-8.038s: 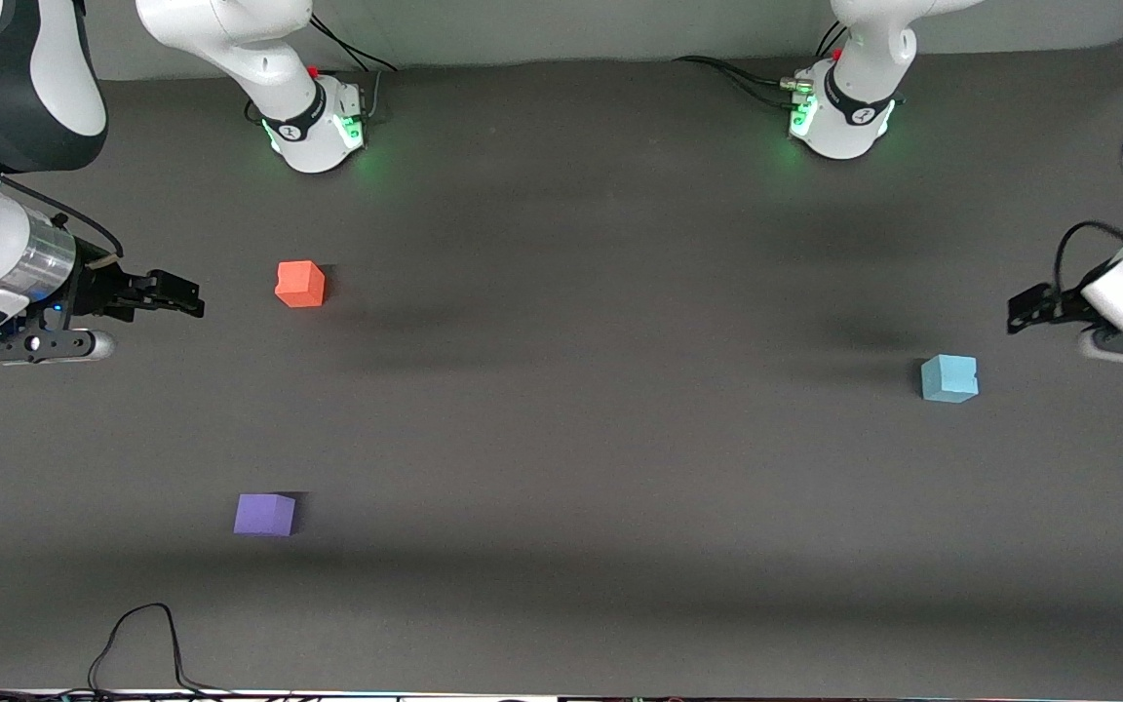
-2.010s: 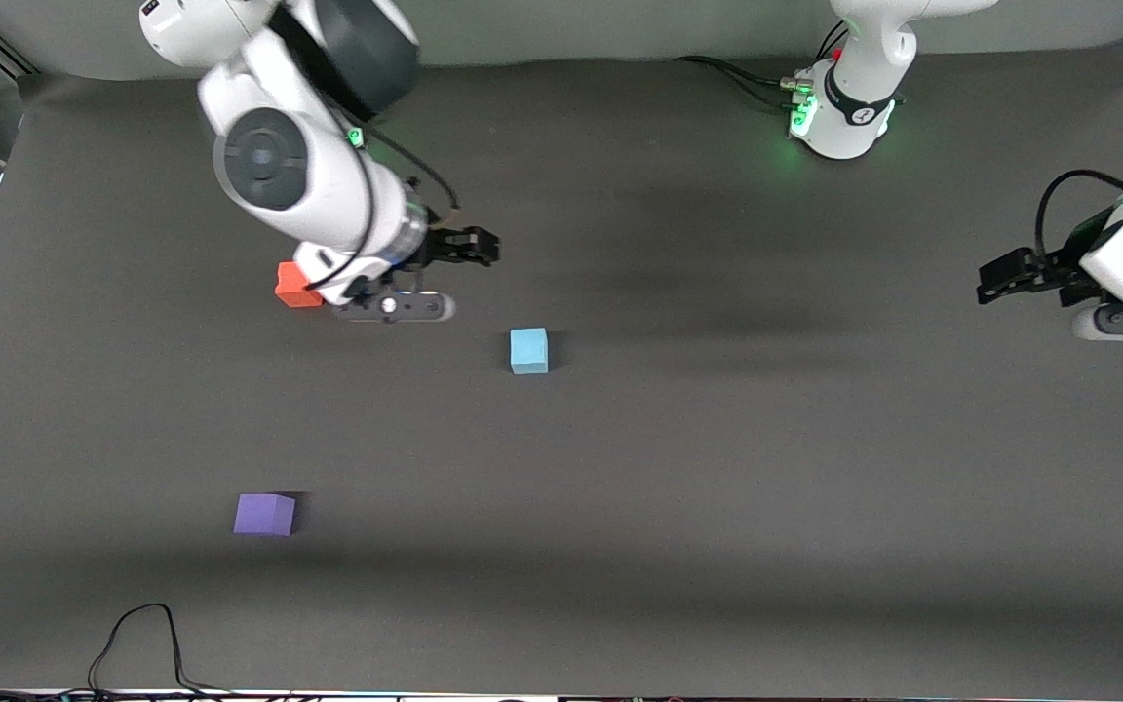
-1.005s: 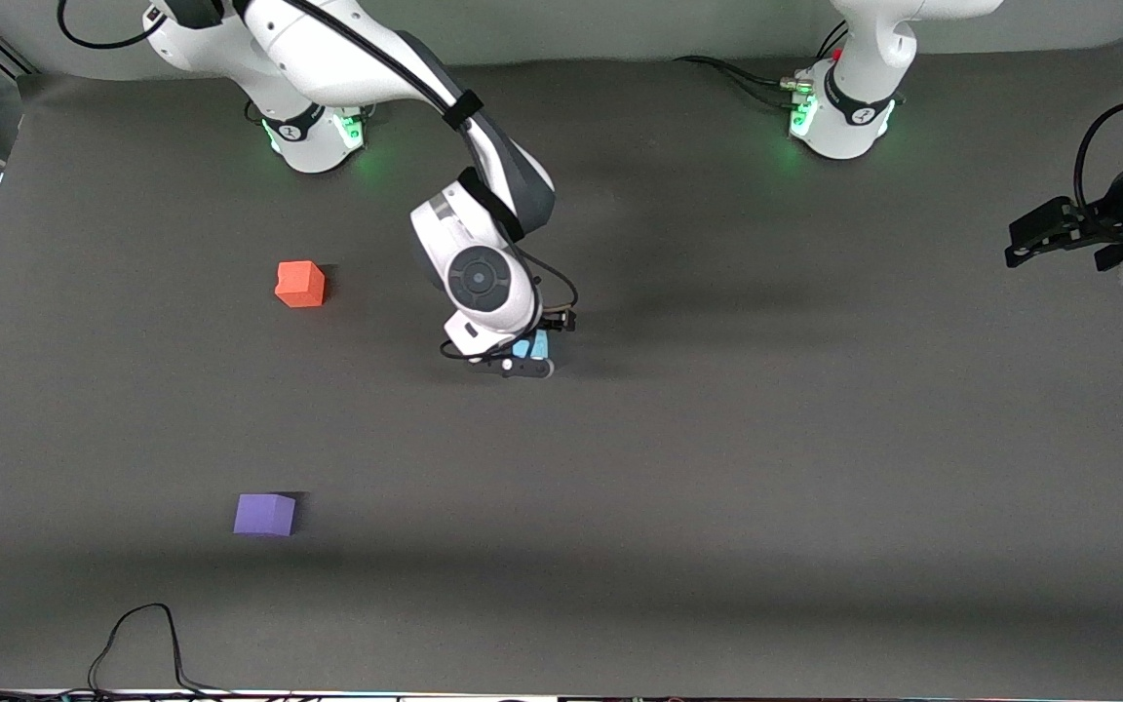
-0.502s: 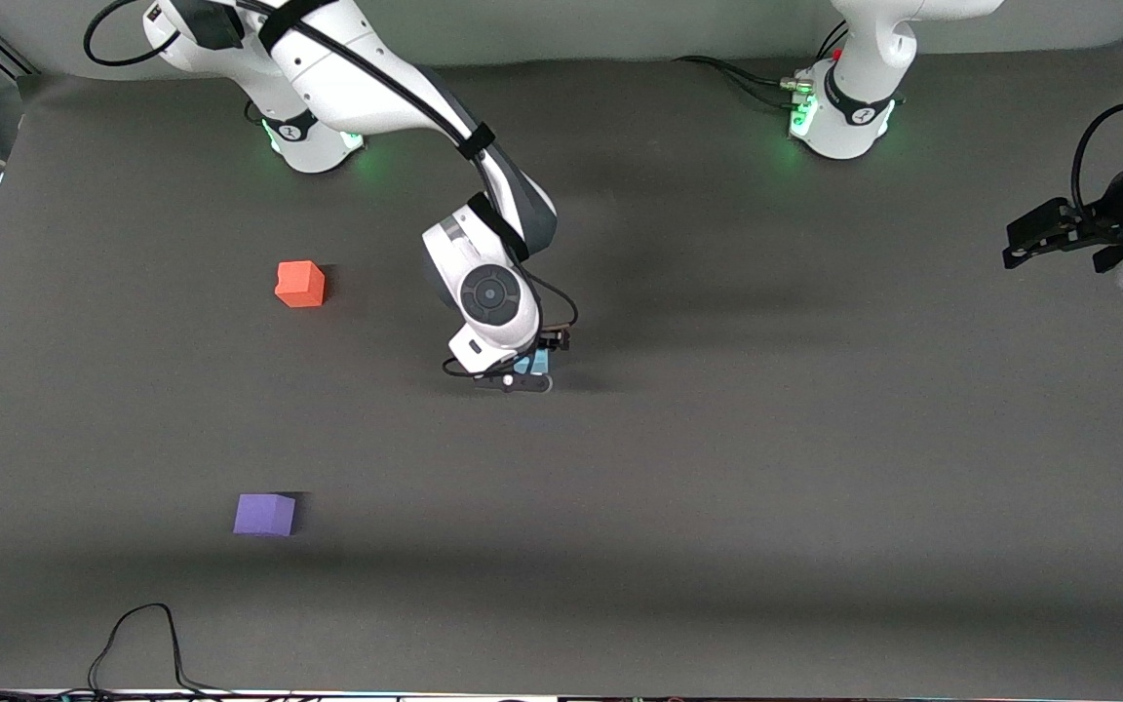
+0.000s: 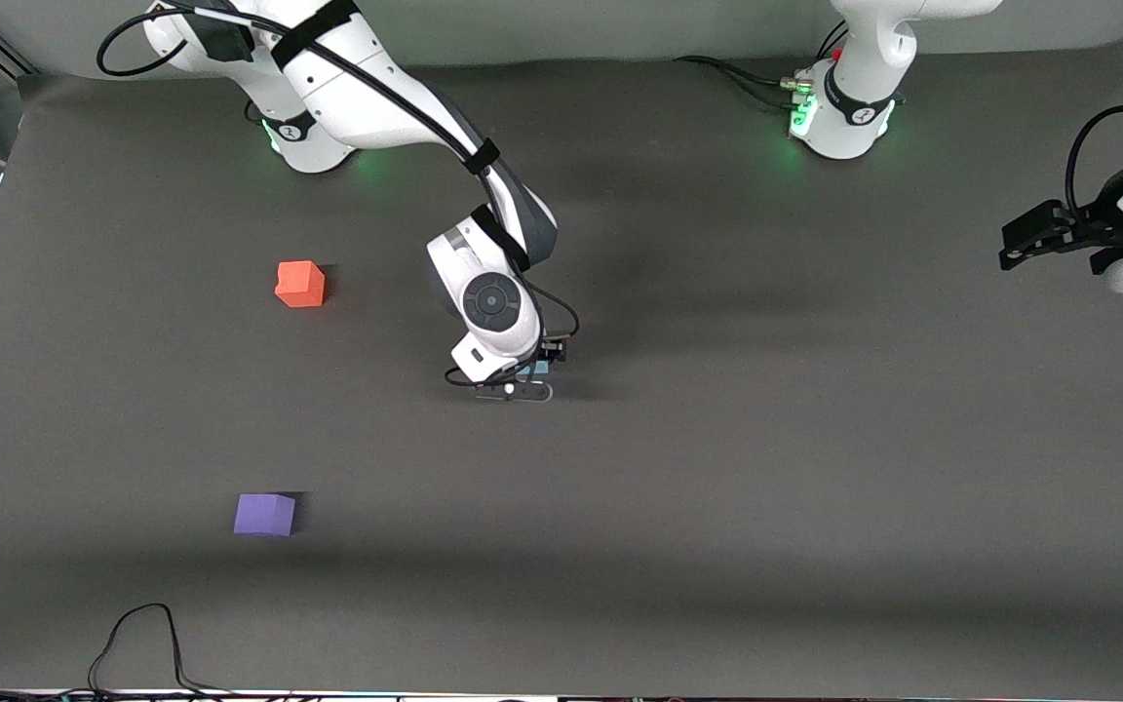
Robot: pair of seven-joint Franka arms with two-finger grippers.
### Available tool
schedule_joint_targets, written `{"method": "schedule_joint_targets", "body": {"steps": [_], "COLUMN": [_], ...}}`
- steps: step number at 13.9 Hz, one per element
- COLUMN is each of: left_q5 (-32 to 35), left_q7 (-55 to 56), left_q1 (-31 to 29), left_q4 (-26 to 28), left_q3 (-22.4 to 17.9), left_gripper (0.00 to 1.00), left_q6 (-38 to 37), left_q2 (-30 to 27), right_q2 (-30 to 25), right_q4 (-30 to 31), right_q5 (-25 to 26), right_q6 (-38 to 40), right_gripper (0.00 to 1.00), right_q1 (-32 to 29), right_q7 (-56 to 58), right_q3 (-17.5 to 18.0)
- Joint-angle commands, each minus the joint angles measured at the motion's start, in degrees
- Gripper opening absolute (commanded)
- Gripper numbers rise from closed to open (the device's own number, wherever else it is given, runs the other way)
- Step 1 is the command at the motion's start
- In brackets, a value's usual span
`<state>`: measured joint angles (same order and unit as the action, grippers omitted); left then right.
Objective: Place blue block between orange and purple blocks
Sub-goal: 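Grasp the blue block with the right gripper and carry it toward the orange block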
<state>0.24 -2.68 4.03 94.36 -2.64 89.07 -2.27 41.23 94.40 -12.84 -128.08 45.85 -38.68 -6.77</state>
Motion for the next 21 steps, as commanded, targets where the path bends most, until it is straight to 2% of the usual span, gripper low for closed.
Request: {"method": "schedule_joint_targets", "body": {"steps": [1, 2, 3, 5, 6, 8, 9, 11, 14, 17, 18, 20, 21], "left_q5": [2.0, 2.3, 2.3, 2.3, 2.2, 2.2, 2.2, 2.1, 1.5, 1.4, 1.4, 1.4, 1.4], "left_q7": [-2.8, -3.9, -3.9, -3.9, -4.0, -4.0, -3.9, -3.8, -3.6, -3.6, -3.6, -3.6, -3.6], "left_q1": [-0.4, -0.4, -0.4, -0.4, -0.5, -0.6, -0.6, -0.7, -0.8, -0.7, -0.6, -0.6, -0.6], "left_q4": [-1.0, -1.0, -0.8, -0.8, -0.8, -0.8, -0.8, -0.8, -0.8, -0.8, -0.8, -0.7, -0.7], "left_q3": [0.8, 0.8, 0.8, 0.8, 0.8, 0.8, 0.8, 0.8, 0.8, 0.8, 0.8, 0.8, 0.8], "left_gripper": [1.00, 1.00, 1.00, 1.00, 1.00, 1.00, 1.00, 1.00, 1.00, 1.00, 1.00, 1.00, 1.00], "left_q6": [-0.6, -0.7, -0.5, -0.6, -0.7, -0.5, -0.6, -0.4, -0.4, -0.5, -0.5, -0.5, -0.5], "left_q2": [0.3, 0.4, 0.5, 0.5, 0.5, 0.5, 0.5, 0.5, 0.5, 0.5, 0.5, 0.4, 0.4], "right_q2": [-0.4, -0.6, -1.1, -3.9, -5.2, -6.2, -6.3, -7.6, -9.5, -14.7, -17.5, -26.5, -30.9], "right_q4": [-0.4, -0.4, -0.4, -0.8, -2.1, -10.2, -15.3, -22.6, -26.6, -23.0, -19.2, -6.5, -0.9], "right_q5": [0.9, 0.9, 0.9, 0.9, 0.8, 0.0, -0.1, -0.4, -2.0, -2.1, -1.7, -1.0, 1.1], "right_q6": [-0.2, -0.1, 0.2, 2.1, 4.2, 14.9, 20.3, 25.9, 29.0, 32.9, 33.9, 32.8, 32.2], "right_gripper": [0.32, 0.14, 0.01, 0.00, 0.00, 0.00, 0.00, 0.00, 0.00, 0.00, 0.00, 0.00, 0.00], "right_q1": [0.6, 0.8, 0.8, 0.0, 0.0, -1.5, -2.2, -5.9, -10.7, -11.2, -11.7, -11.5, -11.3], "right_q7": [-2.2, -2.3, -2.2, -1.0, 1.1, 8.1, 8.6, 9.2, 12.7, 17.7, 20.3, 27.9, 29.3], "right_q3": [-0.3, -0.3, -0.3, -1.0, -3.2, -6.9, -7.5, -7.8, -7.4, -8.2, -9.2, -12.6, -14.4]}}
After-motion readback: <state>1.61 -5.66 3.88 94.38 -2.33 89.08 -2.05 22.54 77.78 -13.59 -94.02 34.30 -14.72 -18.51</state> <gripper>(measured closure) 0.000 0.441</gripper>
